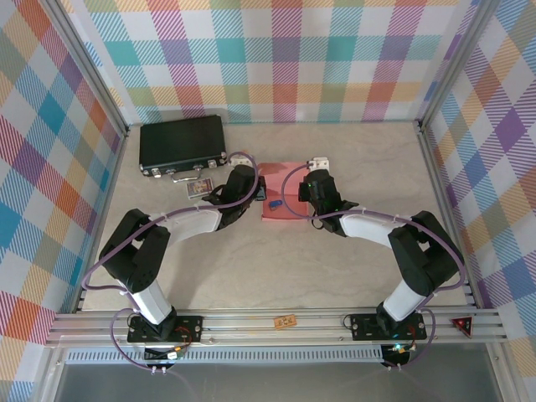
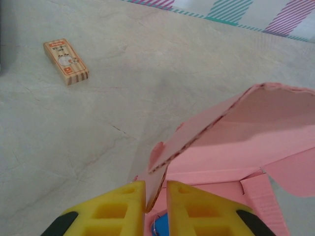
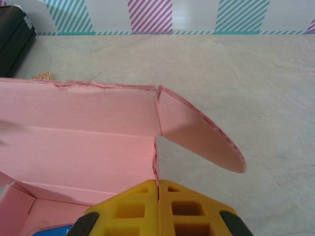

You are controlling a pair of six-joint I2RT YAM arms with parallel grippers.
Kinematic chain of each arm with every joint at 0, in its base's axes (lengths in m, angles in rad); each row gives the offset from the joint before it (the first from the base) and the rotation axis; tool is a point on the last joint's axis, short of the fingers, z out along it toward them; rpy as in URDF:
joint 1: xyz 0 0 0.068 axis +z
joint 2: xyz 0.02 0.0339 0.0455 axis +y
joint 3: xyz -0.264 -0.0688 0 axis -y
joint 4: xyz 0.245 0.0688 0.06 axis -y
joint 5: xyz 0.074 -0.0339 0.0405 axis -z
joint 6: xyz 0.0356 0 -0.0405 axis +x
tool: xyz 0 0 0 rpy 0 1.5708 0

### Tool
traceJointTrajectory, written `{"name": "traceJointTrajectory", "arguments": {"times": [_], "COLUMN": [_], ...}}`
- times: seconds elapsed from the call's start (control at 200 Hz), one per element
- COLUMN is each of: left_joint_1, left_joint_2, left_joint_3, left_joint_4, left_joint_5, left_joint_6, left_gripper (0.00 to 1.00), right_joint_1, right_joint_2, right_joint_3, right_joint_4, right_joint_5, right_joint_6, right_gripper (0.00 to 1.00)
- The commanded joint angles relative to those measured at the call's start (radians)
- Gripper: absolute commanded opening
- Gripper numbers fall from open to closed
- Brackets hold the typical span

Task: Fold the paper box

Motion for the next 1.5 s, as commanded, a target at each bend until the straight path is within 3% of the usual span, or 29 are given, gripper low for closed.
{"name": "traceJointTrajectory", "arguments": {"times": [0.0,0.48,1.495], "left_joint_1": [-0.01,-0.01,-0.036], "left_joint_2": [-0.021,-0.002,-0.042], "left_joint_3": [-0.01,-0.039,-0.202], "left_joint_4": [0.023,0.064,0.272], "left_joint_5": [0.028,0.079,0.097], "left_joint_6": [0.021,-0.01,-0.004], "left_gripper": [0.17,0.06,0.04], "right_joint_1": [0.009,0.016,0.094], "right_joint_2": [-0.016,-0.021,-0.025], "right_joint_3": [-0.006,-0.017,-0.082], "right_joint_4": [0.009,0.002,0.063], "right_joint_5": [0.008,0.005,0.089], "right_joint_6": [0.012,0.053,0.092], "right_gripper": [0.01,0.01,0.02]}}
